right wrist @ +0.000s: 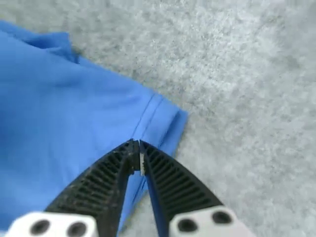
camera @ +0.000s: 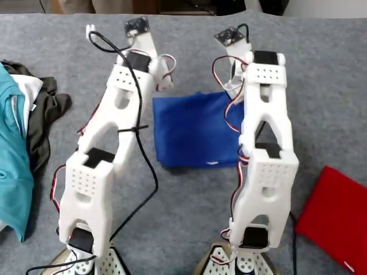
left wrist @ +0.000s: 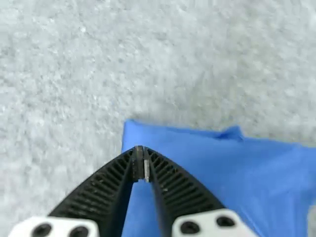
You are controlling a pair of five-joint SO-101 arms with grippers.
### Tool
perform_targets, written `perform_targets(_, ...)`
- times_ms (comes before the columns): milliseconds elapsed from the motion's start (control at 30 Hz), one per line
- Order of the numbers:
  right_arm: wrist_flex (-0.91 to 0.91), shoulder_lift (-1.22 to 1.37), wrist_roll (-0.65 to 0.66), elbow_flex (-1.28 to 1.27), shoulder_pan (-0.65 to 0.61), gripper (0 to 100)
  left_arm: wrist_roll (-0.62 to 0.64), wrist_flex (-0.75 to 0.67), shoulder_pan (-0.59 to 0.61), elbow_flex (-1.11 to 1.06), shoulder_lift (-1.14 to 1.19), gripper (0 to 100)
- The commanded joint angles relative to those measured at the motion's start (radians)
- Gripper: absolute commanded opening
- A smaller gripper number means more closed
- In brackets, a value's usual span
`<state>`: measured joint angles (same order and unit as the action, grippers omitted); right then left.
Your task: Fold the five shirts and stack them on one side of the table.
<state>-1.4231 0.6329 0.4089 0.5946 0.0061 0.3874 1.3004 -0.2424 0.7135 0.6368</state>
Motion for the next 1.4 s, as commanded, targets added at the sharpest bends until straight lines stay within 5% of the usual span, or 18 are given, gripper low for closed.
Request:
perform_targets(0, -0.068, -0.15, 0.006, 0.051, -0.019, 0.5, 0.003, -0.029, 0.026, 0.11, 0.061, 2)
perform_targets(367, -0.192, -0.17, -0.023, -0.147, -0.038, 0.5, 0.005, 0.002, 0.028, 0.325, 0.317, 2)
perform_targets(867, 0.155, -0.168, 0.051, -0.611, 0.068, 0.5, 0.005, -0.032, 0.061, 0.442, 0.45, 2)
perform_targets(1267, 0.012, -0.4, 0.04, -0.424, -0.016, 0.9, 0.005, -0.018, 0.087, 0.443, 0.443, 2)
perform_targets(1367, -0.095, -0.475, -0.071, -0.38, 0.01, 5.9, 0.005, -0.018, 0.129, 0.443, 0.441, 2)
